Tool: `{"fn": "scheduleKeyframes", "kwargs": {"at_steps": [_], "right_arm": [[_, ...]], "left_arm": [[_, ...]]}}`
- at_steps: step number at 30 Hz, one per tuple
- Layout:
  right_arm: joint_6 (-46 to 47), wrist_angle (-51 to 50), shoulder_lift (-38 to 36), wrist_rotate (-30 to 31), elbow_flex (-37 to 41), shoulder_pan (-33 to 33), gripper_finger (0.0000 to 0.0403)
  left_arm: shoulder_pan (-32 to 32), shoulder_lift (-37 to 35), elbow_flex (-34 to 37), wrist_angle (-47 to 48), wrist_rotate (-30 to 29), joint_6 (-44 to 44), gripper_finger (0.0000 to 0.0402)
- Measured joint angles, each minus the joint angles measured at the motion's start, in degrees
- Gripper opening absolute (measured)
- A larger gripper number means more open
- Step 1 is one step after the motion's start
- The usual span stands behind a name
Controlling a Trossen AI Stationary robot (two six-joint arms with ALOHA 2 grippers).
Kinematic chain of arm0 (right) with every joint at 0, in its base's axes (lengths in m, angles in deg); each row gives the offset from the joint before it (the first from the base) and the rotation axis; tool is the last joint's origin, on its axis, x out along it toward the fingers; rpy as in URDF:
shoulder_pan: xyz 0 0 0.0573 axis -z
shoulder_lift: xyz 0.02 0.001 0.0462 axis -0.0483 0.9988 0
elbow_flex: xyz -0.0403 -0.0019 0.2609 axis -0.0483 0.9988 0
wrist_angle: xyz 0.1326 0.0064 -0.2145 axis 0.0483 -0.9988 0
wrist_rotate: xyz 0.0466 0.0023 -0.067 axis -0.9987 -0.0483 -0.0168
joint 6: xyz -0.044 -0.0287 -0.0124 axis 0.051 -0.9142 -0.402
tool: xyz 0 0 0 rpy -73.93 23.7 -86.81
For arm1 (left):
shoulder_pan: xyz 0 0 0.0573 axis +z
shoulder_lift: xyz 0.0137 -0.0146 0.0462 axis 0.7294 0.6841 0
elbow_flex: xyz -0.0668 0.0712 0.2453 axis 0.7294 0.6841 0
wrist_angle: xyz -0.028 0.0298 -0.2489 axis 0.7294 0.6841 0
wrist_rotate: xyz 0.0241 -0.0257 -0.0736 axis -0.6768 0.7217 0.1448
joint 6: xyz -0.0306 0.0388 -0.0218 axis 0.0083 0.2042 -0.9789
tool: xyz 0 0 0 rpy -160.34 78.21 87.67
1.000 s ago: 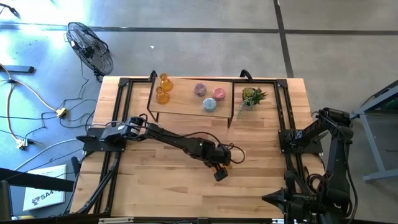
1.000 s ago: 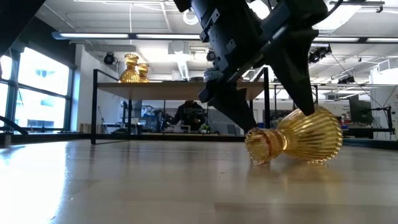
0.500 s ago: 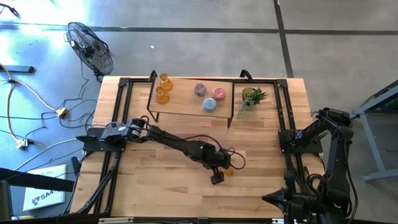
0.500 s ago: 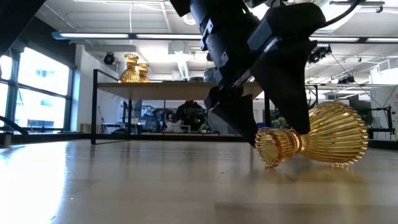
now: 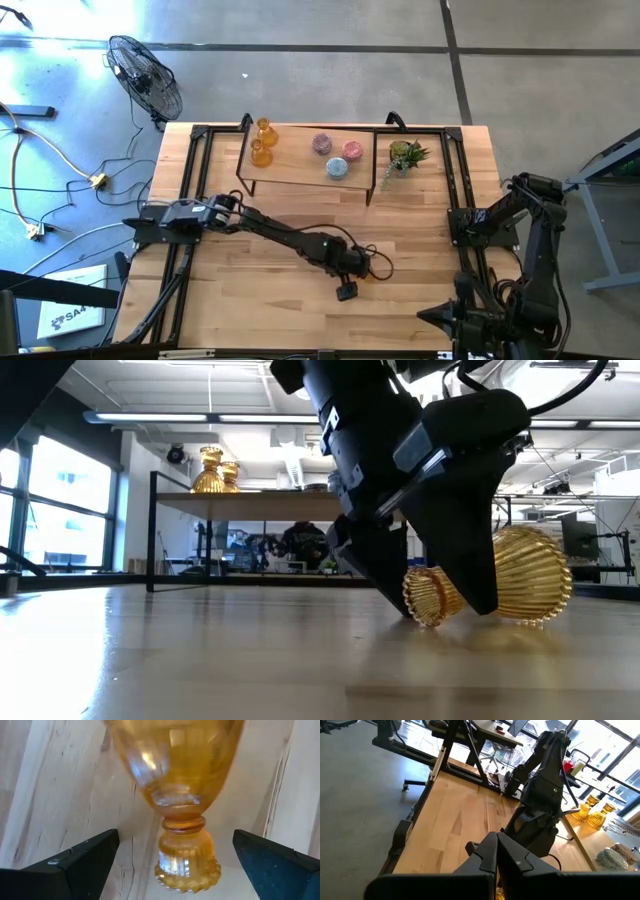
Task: Pick & Place candle stick holders
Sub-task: Put the yellow glass candle holder on the shelf
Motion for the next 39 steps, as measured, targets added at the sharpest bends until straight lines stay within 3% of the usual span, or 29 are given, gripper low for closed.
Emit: {"fn": "scheduleKeyframes", "kwargs": {"at_steps": [6, 10, 15, 22, 39], "right_arm": [[0.0, 0.0, 0.0, -0.09, 0.0, 0.41, 0.0], [0.02, -0.01, 0.0, -0.02, 0.0, 0.41, 0.0], [0.02, -0.01, -0.02, 0.06, 0.0, 0.41, 0.0], [1.17, -0.07, -0.02, 0.11, -0.02, 0.38, 0.0], [1.33, -0.09, -0.02, -0.79, -0.02, 0.38, 0.0]], "left_arm": [[0.31, 0.15, 0.08, -0.49, -0.7, 1.29, 0.0387], [0.86, 1.38, 0.1, -1.25, -0.69, 0.99, 0.0354], [1.54, 2.46, 0.1, -1.64, -0.78, 0.61, 0.0276], [3.25, 2.87, 0.1, -1.04, 2.47, 0.96, 0.0121], [4.7, 2.96, -0.05, 7.35, 17.98, 0.22, 0.0122]]}}
